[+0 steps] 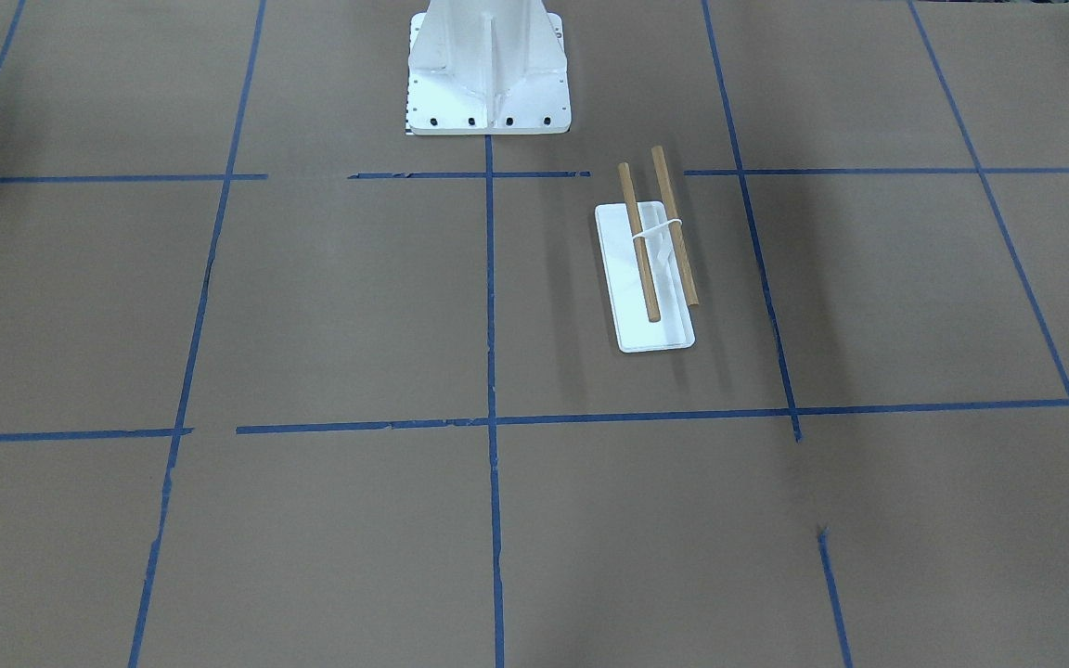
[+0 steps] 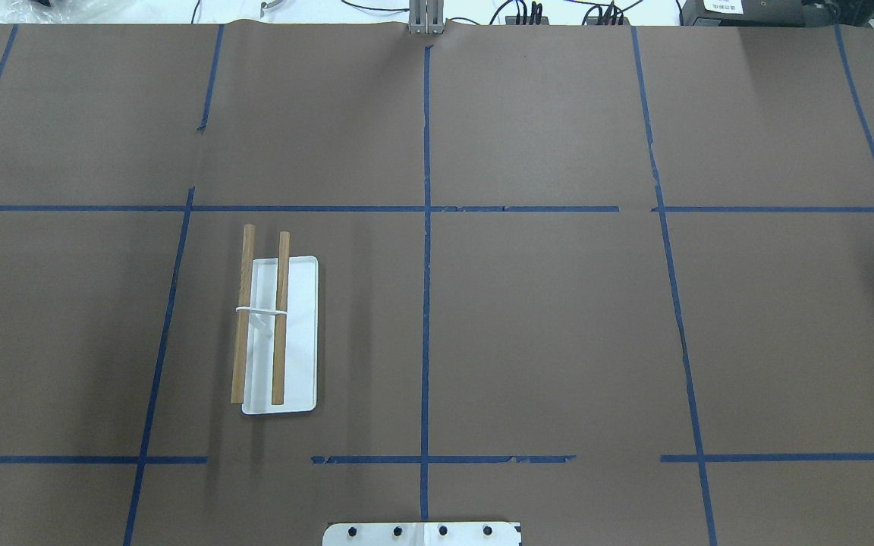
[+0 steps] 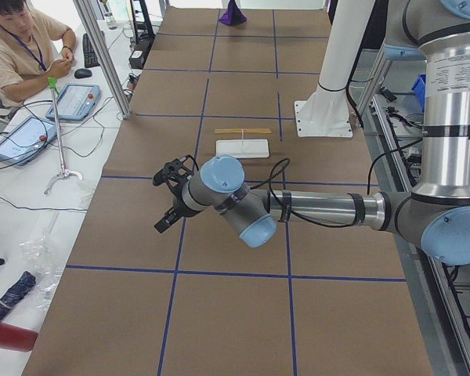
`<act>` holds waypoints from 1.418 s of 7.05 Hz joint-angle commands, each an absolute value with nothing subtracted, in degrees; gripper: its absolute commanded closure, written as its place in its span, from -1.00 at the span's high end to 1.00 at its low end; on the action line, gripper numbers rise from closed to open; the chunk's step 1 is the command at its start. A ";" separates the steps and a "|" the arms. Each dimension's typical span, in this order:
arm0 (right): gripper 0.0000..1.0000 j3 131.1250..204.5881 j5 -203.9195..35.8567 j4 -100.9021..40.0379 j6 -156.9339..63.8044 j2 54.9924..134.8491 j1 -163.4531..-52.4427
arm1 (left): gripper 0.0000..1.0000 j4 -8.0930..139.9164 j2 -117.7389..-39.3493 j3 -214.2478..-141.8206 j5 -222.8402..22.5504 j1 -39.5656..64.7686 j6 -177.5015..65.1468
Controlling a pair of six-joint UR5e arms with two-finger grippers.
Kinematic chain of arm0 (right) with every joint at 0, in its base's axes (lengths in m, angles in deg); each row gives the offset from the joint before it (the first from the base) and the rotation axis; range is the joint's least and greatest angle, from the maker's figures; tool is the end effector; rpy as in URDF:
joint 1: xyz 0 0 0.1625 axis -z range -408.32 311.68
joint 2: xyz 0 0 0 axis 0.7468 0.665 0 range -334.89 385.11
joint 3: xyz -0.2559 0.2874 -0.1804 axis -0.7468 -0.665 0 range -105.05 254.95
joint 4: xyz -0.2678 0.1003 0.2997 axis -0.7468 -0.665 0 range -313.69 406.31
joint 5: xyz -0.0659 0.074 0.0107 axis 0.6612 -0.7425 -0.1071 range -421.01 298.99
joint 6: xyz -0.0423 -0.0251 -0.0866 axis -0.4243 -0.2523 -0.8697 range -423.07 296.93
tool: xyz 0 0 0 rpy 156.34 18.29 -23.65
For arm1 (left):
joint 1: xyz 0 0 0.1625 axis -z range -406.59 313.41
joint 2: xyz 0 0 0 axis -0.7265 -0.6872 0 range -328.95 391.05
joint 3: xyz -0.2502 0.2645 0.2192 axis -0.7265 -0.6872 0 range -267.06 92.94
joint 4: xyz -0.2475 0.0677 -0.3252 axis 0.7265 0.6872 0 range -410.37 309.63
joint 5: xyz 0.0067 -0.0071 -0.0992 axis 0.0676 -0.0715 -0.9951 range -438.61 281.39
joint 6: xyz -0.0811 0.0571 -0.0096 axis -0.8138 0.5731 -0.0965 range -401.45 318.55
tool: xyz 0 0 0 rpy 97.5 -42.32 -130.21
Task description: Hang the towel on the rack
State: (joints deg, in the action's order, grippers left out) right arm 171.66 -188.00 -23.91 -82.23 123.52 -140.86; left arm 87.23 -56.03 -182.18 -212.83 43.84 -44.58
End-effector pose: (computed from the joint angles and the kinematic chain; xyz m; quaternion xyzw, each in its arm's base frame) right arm 0.0932 -0.4457 0.6392 0.2054 -0.2796 -0.1847 0.9195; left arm -0.0675 -0.4886 0.5418 0.3819 0.3505 0.1322 0.8449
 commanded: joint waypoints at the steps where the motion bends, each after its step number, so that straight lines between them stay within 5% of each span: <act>1: -1.00 189.69 -190.02 -41.37 -70.52 120.58 -138.08 | 1.00 87.88 -57.01 -183.38 -213.08 41.50 -49.61; 6: -1.00 191.84 -185.07 -20.42 -28.92 105.66 -114.04 | 1.00 81.51 -68.32 -190.30 -210.89 24.61 -87.43; 10: -1.00 191.67 -171.84 -20.48 -21.30 88.17 -94.75 | 1.00 62.67 -88.71 -192.80 -199.76 8.56 -119.85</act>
State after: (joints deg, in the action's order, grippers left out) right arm 191.78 -173.01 -20.49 -20.75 92.88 -98.97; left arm 65.69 -83.60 -192.98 -204.47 14.22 -109.54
